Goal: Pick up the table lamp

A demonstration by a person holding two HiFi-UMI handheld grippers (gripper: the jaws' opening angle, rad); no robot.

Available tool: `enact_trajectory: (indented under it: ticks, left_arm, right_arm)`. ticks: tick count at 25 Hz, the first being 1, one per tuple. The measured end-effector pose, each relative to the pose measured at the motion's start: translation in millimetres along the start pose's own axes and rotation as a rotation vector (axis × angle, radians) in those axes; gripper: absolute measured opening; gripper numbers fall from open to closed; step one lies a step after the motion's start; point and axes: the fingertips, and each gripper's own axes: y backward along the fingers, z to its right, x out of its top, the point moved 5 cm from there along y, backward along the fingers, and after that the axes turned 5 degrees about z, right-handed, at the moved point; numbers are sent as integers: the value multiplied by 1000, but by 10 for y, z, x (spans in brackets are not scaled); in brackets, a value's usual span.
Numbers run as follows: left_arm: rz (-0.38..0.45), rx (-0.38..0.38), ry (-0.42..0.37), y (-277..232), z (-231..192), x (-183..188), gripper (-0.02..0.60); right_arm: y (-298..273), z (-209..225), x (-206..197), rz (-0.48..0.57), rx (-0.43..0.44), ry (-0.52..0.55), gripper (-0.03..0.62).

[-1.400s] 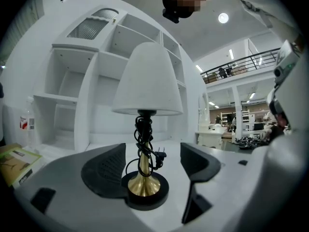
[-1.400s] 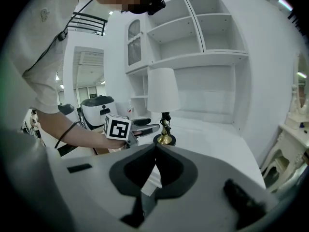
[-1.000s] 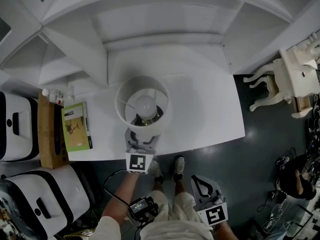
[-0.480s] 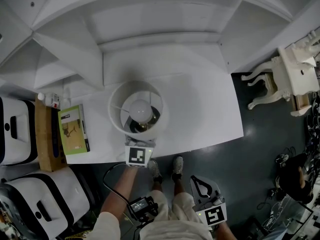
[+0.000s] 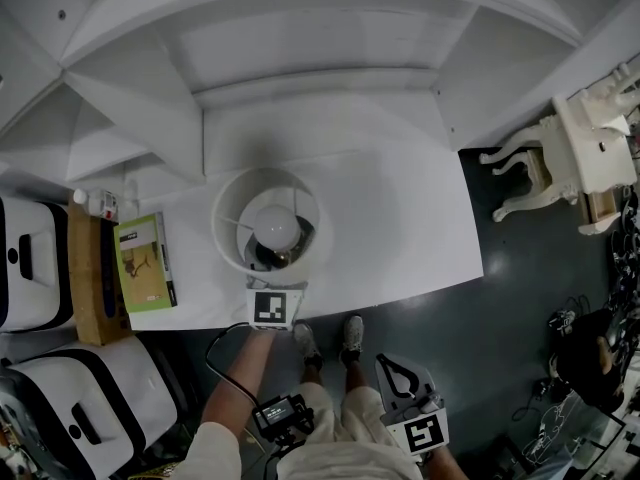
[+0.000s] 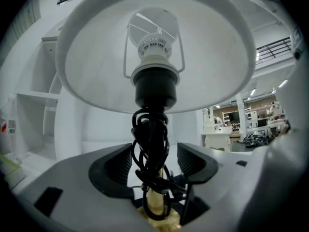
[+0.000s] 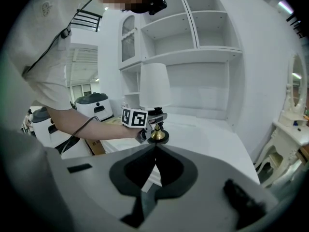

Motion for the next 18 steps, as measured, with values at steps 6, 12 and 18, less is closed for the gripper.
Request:
enact_trajectory:
  ticks: [6, 12, 18]
  left_arm:
    - [-30, 35, 3, -21, -59, 8, 213]
    - [-39, 27, 62, -34, -71, 17, 169]
    - [-36, 29, 80, -14, -70, 46, 163]
  right_arm:
    - [11, 4, -34, -17, 2, 0, 12]
    - [13, 17, -1, 2, -1, -2, 12]
    - [47, 38, -13, -9, -12, -8, 12]
